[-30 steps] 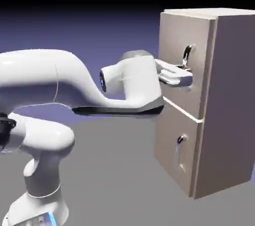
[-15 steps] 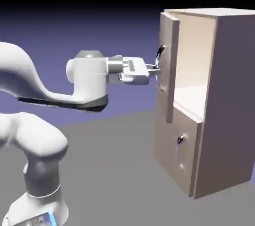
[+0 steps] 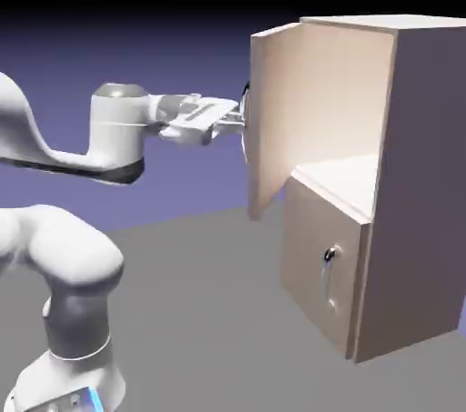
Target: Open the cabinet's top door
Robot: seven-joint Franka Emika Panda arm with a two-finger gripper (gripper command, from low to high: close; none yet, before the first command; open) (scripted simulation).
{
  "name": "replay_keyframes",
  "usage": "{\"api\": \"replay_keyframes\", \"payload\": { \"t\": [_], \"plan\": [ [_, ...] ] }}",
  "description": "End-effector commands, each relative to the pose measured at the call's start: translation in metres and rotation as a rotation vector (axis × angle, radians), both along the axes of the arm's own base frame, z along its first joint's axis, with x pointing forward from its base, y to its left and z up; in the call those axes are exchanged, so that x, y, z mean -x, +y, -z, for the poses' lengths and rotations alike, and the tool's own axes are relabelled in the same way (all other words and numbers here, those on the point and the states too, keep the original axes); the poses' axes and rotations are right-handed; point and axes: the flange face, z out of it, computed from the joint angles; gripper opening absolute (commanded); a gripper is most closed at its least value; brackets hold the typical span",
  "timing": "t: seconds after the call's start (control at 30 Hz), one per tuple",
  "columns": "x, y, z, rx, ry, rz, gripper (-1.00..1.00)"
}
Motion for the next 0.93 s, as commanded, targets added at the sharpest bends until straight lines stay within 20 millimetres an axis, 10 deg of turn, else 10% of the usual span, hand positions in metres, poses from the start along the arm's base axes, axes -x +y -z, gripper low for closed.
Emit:
{"api": "replay_keyframes", "payload": {
  "t": [0.0, 0.87, 0.9],
  "plan": [
    [0.002, 0.007, 0.000, 0.000, 0.000, 0.026, -1.00],
    [-0.026, 0.189, 0.000, 0.000, 0.000, 0.722, -1.00],
    [-0.026, 0.189, 0.000, 0.000, 0.000, 0.722, 1.00]
  ]
}}
